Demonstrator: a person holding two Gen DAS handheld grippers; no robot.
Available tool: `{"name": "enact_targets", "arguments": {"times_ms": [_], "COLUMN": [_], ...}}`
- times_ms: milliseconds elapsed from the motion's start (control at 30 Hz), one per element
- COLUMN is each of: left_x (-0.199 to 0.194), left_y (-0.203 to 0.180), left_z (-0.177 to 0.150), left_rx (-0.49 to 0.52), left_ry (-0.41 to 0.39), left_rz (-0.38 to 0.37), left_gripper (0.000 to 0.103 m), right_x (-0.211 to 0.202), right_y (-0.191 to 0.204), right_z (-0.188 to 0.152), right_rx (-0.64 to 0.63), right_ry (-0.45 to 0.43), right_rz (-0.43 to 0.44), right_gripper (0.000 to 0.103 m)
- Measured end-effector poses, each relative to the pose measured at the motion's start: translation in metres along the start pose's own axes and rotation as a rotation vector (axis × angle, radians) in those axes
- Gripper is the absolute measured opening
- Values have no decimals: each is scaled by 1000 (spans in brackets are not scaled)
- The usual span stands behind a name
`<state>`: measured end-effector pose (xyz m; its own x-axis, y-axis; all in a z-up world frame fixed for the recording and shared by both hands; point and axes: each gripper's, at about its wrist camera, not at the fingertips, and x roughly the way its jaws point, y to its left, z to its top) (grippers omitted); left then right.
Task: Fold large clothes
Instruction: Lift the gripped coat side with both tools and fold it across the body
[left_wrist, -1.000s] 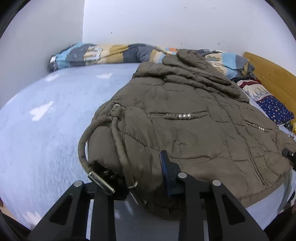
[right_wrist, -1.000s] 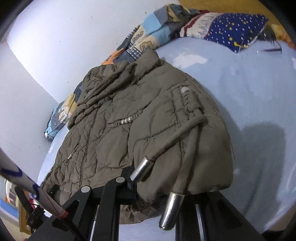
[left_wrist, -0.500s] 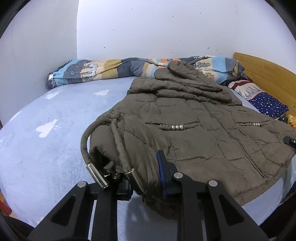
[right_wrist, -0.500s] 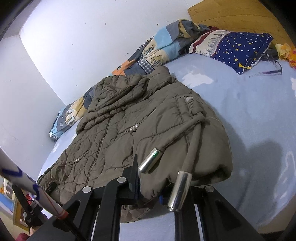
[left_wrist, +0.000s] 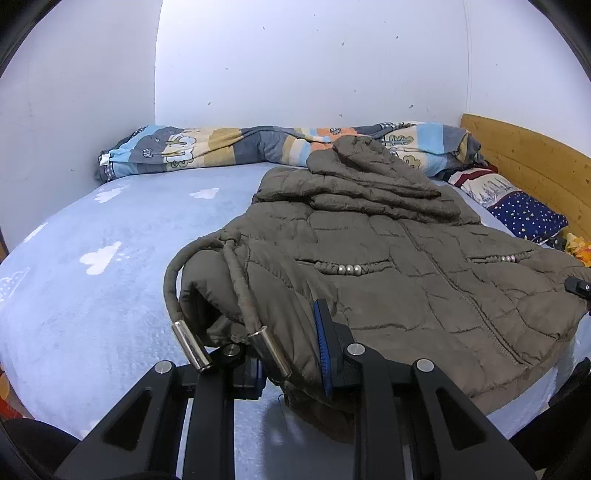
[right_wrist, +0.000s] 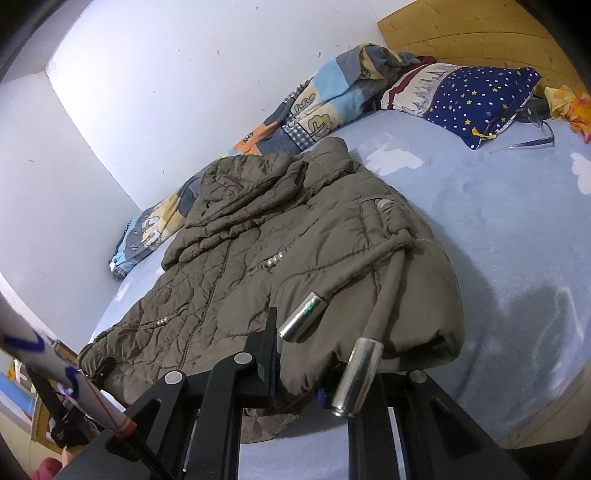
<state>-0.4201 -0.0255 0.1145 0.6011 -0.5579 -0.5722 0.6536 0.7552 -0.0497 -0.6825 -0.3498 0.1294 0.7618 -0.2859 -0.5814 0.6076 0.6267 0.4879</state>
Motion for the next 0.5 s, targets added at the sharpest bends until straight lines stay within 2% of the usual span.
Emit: {"name": "enact_targets", "arguments": {"times_ms": [200,500], "left_x": [-13,-22], "left_y": [0,5], "left_z": [7,35], "left_rx": [-6,-11], "left_ry": [-33,-81], "left_rz": [-6,-20], "left_gripper": [21,21], "right_x": [-15,-29], "right_y": [1,1], "right_z": [5,22], "right_rx": [-25,-19], "right_ry": [-26,-56], "right_rz": [19,59], "right_gripper": [15,15]}}
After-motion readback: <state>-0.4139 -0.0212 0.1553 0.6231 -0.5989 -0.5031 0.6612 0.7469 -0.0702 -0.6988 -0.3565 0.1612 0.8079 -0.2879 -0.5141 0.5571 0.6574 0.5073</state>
